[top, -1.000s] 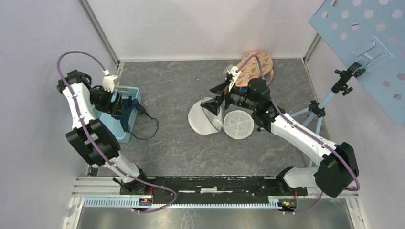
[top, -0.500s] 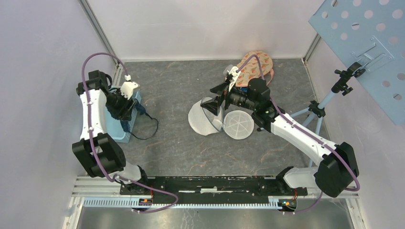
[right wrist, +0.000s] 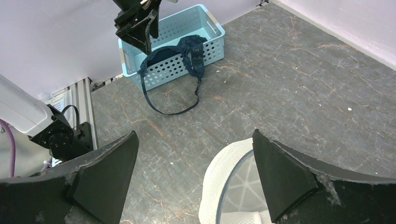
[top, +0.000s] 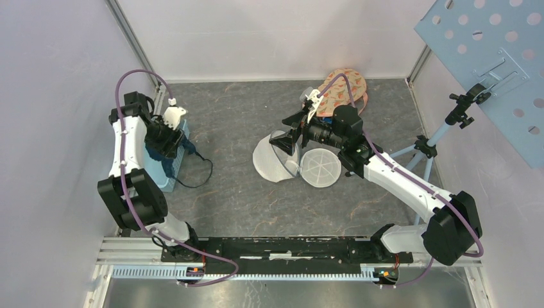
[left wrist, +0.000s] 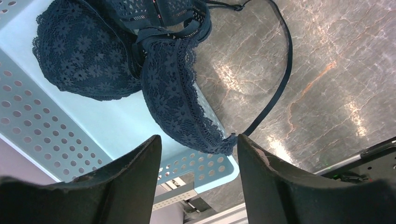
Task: Unzip the laundry bag and remove the bra
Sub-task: Adjust the bra in the bin.
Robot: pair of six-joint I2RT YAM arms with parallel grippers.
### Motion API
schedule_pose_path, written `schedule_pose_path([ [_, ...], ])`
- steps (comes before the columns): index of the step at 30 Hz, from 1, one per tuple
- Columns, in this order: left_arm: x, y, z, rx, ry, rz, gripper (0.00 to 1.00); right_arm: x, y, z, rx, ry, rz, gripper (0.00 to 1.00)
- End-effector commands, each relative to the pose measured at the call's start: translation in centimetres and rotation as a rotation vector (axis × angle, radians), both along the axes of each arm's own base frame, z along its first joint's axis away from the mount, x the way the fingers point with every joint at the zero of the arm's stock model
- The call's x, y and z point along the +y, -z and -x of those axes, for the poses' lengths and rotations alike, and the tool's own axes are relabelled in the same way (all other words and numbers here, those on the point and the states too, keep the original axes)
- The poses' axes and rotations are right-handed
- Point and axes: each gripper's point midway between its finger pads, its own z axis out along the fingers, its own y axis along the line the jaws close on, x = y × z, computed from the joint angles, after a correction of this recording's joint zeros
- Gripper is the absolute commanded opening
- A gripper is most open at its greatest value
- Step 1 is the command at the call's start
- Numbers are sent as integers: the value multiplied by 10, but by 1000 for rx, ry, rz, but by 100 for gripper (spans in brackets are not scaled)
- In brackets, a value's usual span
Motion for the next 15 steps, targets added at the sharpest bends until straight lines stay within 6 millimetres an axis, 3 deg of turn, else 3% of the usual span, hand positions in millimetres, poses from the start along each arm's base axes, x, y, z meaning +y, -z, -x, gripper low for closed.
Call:
schedule_pose_path([
  [1, -12, -7, -10, -34, -57, 57, 68, 1, -9, 3, -33, -12, -29, 98],
  [8, -6, 12, -13, 0, -80, -12, 58, 0, -8, 3, -34, -13, -25, 98],
  [15, 8, 8, -14, 9, -64, -83, 44, -1, -8, 2, -39, -8, -15, 98],
])
